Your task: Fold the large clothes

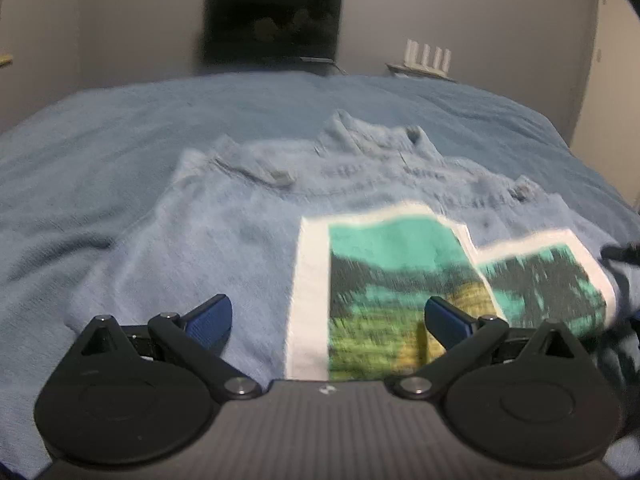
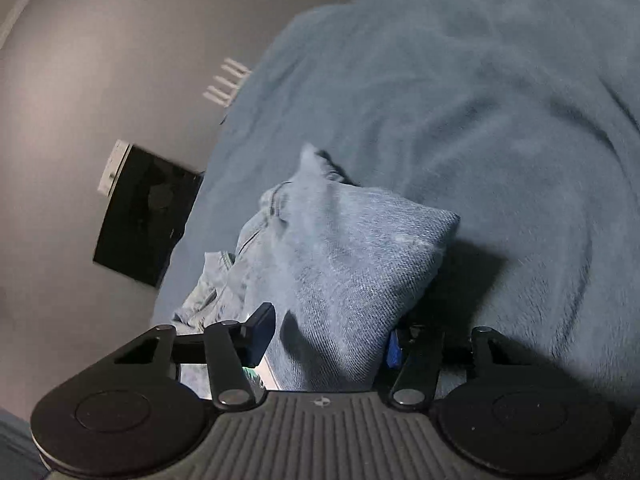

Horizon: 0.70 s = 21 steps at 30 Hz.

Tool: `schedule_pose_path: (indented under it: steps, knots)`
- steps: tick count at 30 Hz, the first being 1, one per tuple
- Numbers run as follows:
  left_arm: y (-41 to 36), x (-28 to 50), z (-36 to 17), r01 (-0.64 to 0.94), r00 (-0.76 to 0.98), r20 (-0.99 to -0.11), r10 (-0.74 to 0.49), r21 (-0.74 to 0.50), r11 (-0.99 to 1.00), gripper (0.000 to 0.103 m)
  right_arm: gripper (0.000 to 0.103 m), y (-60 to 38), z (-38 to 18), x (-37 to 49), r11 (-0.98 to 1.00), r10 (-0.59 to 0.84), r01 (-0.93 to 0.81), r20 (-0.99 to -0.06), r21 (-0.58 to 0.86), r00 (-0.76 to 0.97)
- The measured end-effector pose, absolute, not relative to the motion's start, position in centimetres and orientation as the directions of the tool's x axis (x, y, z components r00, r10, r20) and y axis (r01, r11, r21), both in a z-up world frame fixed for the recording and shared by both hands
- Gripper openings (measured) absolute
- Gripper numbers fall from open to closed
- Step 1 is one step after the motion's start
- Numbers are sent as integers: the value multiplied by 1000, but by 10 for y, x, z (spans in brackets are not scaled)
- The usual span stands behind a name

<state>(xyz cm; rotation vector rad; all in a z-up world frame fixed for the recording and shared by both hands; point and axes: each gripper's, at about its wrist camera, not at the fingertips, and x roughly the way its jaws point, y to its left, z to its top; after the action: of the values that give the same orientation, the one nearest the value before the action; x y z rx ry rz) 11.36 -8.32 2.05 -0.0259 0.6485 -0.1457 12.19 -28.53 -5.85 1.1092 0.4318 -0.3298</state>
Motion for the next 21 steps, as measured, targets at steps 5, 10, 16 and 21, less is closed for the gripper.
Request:
schedule_pose_path:
  steps: [5,10,16,21]
  knots:
    - [-97,139,62,136,784,-590,-193,-140,981,103,59,-284,-58,133,458,-44,462,-500,760,865]
    - [-128,192,94,133,677,-643,-359,-373,918,103,59,-314,-102,128,205,67,457,-478,865,876]
    - [-198,259,110,138,532,-703,-472,-477,868,103,49,-284,-57,132,498,-17,376,-425,781,905]
    - [-282,303,123,279,419,-816,-398,-301,912,103,45,-268,-43,140,641,-50,345,-411,685,910]
